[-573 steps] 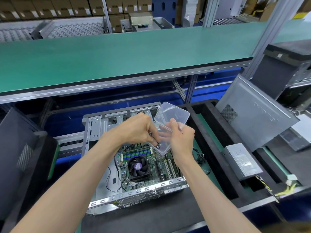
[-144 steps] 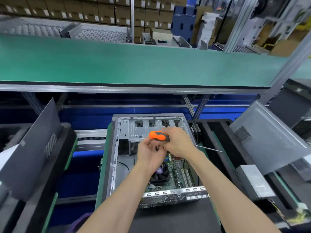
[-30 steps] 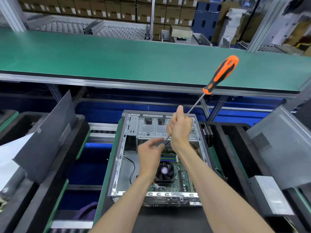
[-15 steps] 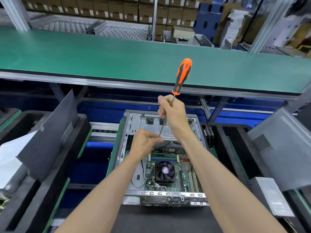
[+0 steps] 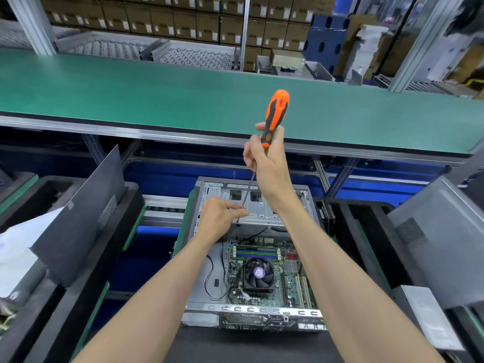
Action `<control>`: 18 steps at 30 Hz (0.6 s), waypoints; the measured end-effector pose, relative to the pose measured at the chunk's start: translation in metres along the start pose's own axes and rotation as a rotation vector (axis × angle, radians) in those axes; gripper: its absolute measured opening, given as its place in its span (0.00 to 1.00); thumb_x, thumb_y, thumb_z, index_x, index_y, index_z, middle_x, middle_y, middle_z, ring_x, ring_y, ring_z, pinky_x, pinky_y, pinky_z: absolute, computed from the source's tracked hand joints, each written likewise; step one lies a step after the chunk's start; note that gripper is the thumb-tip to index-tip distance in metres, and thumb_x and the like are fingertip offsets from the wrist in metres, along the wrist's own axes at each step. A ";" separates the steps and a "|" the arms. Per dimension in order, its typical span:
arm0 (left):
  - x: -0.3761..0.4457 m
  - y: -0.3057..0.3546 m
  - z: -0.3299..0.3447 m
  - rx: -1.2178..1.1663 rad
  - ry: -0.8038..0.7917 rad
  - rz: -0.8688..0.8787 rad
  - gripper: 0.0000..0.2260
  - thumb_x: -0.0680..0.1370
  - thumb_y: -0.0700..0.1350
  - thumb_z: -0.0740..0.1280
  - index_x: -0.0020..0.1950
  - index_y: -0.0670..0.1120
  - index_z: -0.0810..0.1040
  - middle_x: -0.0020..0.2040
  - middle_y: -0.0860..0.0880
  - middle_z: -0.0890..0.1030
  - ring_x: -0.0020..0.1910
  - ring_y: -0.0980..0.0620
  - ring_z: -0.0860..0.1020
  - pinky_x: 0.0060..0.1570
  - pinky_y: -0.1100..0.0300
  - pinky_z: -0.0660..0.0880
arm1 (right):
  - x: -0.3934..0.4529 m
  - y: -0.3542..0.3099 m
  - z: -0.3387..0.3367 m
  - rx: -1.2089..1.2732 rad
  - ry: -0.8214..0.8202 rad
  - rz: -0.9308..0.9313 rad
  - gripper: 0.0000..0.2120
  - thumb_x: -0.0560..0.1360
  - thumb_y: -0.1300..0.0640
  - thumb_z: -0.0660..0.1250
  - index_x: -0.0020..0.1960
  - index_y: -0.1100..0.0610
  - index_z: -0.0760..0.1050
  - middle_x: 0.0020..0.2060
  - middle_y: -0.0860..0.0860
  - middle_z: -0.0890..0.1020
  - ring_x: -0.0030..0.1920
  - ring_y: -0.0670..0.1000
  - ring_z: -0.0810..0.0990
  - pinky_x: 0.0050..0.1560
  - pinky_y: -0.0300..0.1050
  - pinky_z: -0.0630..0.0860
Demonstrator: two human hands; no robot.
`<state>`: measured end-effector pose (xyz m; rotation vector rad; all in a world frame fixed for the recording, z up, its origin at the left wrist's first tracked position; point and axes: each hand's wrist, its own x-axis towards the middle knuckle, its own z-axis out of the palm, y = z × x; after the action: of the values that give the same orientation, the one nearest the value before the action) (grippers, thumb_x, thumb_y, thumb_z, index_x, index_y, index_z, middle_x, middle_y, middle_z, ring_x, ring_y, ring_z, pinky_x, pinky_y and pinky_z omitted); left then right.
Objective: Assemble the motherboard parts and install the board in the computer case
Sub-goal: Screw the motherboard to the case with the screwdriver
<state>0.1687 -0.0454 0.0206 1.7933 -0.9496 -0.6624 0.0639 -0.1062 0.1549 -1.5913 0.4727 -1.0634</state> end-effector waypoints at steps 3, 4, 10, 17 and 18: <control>0.008 0.008 -0.004 0.005 0.013 0.006 0.07 0.69 0.49 0.79 0.43 0.48 0.88 0.39 0.57 0.85 0.41 0.70 0.79 0.37 0.79 0.69 | 0.007 -0.005 0.002 -0.016 -0.015 -0.016 0.04 0.85 0.58 0.55 0.59 0.56 0.66 0.39 0.55 0.72 0.37 0.51 0.68 0.38 0.40 0.70; 0.010 0.009 -0.005 0.011 0.016 0.006 0.08 0.69 0.50 0.79 0.44 0.48 0.88 0.41 0.55 0.86 0.41 0.69 0.78 0.37 0.79 0.68 | 0.009 -0.005 0.003 -0.020 -0.018 -0.018 0.03 0.85 0.58 0.55 0.58 0.55 0.66 0.39 0.55 0.72 0.37 0.51 0.68 0.38 0.39 0.70; 0.021 0.007 -0.001 0.054 0.036 0.016 0.09 0.69 0.51 0.79 0.45 0.48 0.88 0.44 0.51 0.87 0.42 0.68 0.78 0.40 0.77 0.69 | 0.015 0.000 0.006 -0.042 -0.036 -0.010 0.02 0.84 0.57 0.56 0.54 0.54 0.66 0.37 0.54 0.72 0.37 0.53 0.67 0.38 0.42 0.69; 0.026 -0.003 0.000 0.108 0.029 0.020 0.11 0.69 0.51 0.79 0.47 0.47 0.88 0.48 0.50 0.86 0.37 0.74 0.74 0.37 0.81 0.67 | 0.014 0.012 0.003 -0.026 -0.018 0.029 0.04 0.85 0.58 0.56 0.56 0.58 0.67 0.38 0.54 0.72 0.37 0.50 0.68 0.40 0.40 0.70; 0.026 -0.004 0.000 0.113 0.024 0.021 0.11 0.70 0.51 0.79 0.47 0.47 0.88 0.49 0.50 0.86 0.39 0.73 0.74 0.37 0.82 0.67 | 0.014 0.013 0.003 -0.022 -0.018 0.032 0.04 0.85 0.58 0.56 0.57 0.58 0.67 0.38 0.54 0.72 0.37 0.50 0.69 0.40 0.40 0.70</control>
<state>0.1840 -0.0665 0.0165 1.8835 -1.0053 -0.5822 0.0763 -0.1192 0.1485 -1.6060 0.4982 -1.0222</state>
